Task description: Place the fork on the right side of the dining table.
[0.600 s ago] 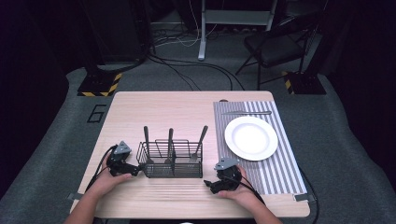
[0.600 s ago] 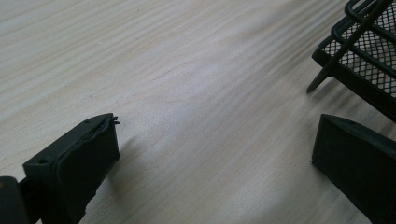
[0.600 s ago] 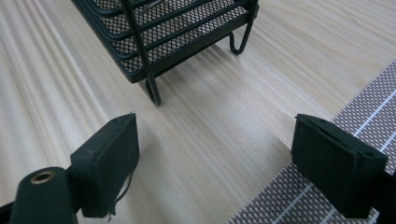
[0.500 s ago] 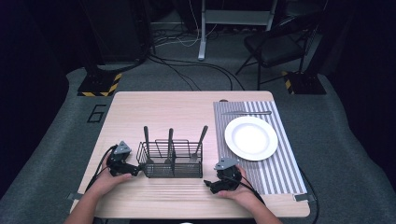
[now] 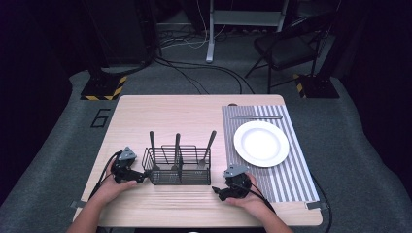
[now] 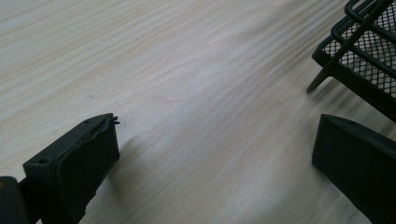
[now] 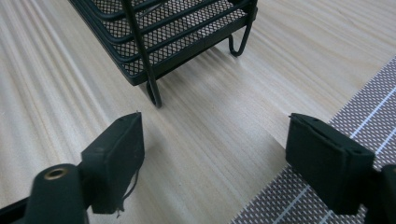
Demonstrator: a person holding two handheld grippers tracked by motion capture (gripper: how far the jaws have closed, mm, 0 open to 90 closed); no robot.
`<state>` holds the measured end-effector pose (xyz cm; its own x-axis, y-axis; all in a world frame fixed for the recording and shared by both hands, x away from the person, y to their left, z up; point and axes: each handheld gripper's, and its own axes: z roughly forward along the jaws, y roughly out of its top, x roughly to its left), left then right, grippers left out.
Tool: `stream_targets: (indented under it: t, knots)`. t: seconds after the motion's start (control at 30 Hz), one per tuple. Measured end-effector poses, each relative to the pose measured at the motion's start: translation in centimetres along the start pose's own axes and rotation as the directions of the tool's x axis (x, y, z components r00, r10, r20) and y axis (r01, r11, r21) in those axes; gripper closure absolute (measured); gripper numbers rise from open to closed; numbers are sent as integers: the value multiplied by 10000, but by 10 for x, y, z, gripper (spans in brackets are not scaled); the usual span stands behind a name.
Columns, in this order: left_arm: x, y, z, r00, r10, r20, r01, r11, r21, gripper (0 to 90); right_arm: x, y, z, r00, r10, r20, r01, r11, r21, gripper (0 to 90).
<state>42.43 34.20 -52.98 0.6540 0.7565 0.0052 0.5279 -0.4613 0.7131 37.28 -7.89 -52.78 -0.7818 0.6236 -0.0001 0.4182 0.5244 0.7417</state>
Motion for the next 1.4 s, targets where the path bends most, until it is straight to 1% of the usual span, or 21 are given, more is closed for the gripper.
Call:
stream_targets:
  t: [0.2, 0.27, 0.3, 0.33, 0.43, 0.47, 0.5, 0.63, 0.67, 0.77, 0.8, 0.83, 0.9, 1.0, 1.1, 1.17, 1.23, 1.27, 1.33, 1.37, 1.4]
  knots:
    - [0, 0, 0, 10000, 13, -8, -13, 10000, 0, 2, 0, 0, -1, 10000, 39, 41, -39, 10000, -64, 231]
    - [0, 0, 0, 10000, 11, -5, -11, 10000, -1, 2, 2, 0, -1, 10000, 88, 35, -88, 10000, -44, 261]
    - [0, 0, 0, 10000, 11, -5, -11, 10000, -1, 2, 2, 0, -1, 10000, 88, 35, -88, 10000, -44, 261]
    - [0, 0, 0, 10000, -8, 1, 8, 10000, -6, 2, 3, 1, -3, 9999, 120, 8, -120, 9999, 97, 293]
    - [0, 0, 0, 10000, -7, 0, 7, 10000, -4, 2, 3, 2, -4, 9998, 197, 15, -197, 9996, 191, 320]
    - [0, 0, 0, 10000, -11, 2, 11, 10000, -5, 2, 3, 3, -6, 9995, 309, -32, -308, 9992, 252, 348]
    - [0, 0, 0, 10000, -11, 2, 11, 10000, -5, 2, 3, 3, -6, 9995, 309, -32, -308, 9992, 252, 348]
    - [0, 0, 0, 10000, -7, 1, 7, 10000, -4, 2, 2, 6, -12, 9995, 308, -56, -307, 9995, 91, 379]
    - [0, 0, 0, 10000, -8, 1, 8, 10000, -5, 2, 2, 8, -14, 9989, 462, -8, -462, 9989, 48, 390]
    - [0, 0, 0, 10000, -7, 1, 7, 10000, -4, 2, 3, 11, -20, 9989, 436, 152, -436, 9990, -13, 406]
    - [0, 0, 0, 10000, -4, 1, 4, 10000, -2, 2, 3, 12, -22, 9987, 490, 138, -490, 9988, -41, 409]
    - [0, 0, 0, 10000, -4, -1, 4, 10000, -3, 2, 3, 12, -23, 9990, 435, 106, -435, 9990, -57, 414]
    - [0, 0, 0, 10000, -5, 1, 5, 10000, -3, 2, 3, 14, -25, 9986, 499, 168, -497, 9987, -90, 425]
    - [0, 0, 0, 10000, -8, 0, 8, 10000, -3, 2, 1, 17, -30, 9977, 648, 182, -644, 9978, -172, 449]
    - [0, 0, 0, 10000, -4, 2, 4, 10000, -4, 2, -1, 19, -34, 9977, 667, 129, -665, 9977, -163, 459]
    - [0, 0, 0, 10000, -4, 2, 4, 10000, -3, 2, -5, 21, -39, 9975, 690, 158, -685, 9971, -323, 471]
    - [0, 0, 0, 10000, -3, 1, 3, 10000, -3, 2, -7, 22, -43, 9973, 707, 216, -696, 9963, -497, 476]
    - [0, 0, 0, 10000, 11, -3, -11, 10000, -2, 2, -8, 24, -46, 9965, 767, 319, -748, 9955, -582, 489]
    - [0, 0, 0, 10000, -5, 0, 5, 10000, -2, 2, -9, 26, -49, 9959, 845, 332, -824, 9948, -597, 491]
    - [0, 0, 0, 10000, -5, 0, 5, 10000, -2, 2, -9, 26, -49, 9959, 845, 332, -824, 9948, -597, 491]
    - [0, 0, 0, 10000, -7, 0, 7, 10000, -2, 2, -10, 28, -53, 9961, 739, 472, -707, 9953, -662, 493]
